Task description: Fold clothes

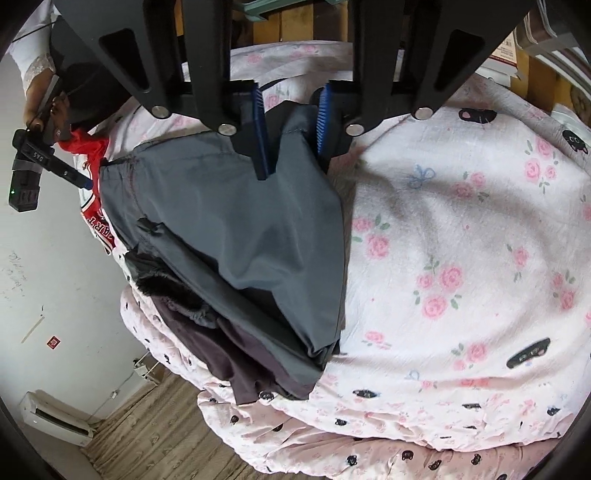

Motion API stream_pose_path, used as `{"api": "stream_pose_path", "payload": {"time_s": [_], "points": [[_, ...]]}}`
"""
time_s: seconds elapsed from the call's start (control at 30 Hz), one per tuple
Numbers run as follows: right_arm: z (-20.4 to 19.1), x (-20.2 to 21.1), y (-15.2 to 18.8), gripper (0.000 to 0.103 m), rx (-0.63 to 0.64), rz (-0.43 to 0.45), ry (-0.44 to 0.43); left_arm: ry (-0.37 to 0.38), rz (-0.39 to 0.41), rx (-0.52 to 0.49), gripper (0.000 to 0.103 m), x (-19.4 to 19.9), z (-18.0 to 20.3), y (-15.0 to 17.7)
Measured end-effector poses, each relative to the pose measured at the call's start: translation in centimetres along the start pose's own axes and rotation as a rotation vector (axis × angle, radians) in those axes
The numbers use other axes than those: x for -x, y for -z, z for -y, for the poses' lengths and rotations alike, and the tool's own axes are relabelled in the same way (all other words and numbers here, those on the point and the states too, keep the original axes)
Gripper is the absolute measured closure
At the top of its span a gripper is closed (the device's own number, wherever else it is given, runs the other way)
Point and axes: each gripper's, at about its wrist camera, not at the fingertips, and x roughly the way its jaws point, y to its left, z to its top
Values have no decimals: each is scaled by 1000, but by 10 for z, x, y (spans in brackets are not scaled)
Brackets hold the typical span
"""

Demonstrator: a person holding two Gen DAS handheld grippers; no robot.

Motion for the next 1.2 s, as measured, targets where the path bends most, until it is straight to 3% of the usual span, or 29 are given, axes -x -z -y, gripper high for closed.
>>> {"api": "stream_pose_path", "payload": {"time_s": [0.27, 0.57, 0.83, 0.87, 0.93, 0.97, 1.2], "points": [[4, -1, 1, 50, -14, -11, -8, -7, 86, 18, 94, 23, 8, -3], [17, -18, 4, 49, -120, -85, -81, -20, 96, 8, 96, 29, 8, 1], [25, -44, 9, 48, -199, -167, -78, -1, 108, 22, 97, 32, 7, 1], [25, -46, 9, 51, -200, -169, -76, 3, 111, 24, 97, 32, 7, 0], [24, -47, 8, 78, -202, -179, -107, 15, 122, 30, 97, 35, 7, 0], [24, -48, 8, 82, -204, -182, -129, 22, 131, 35, 97, 37, 6, 0], [22, -25, -1, 86, -226, -114, -287, 59, 184, 48, 97, 51, 10, -5]]}}
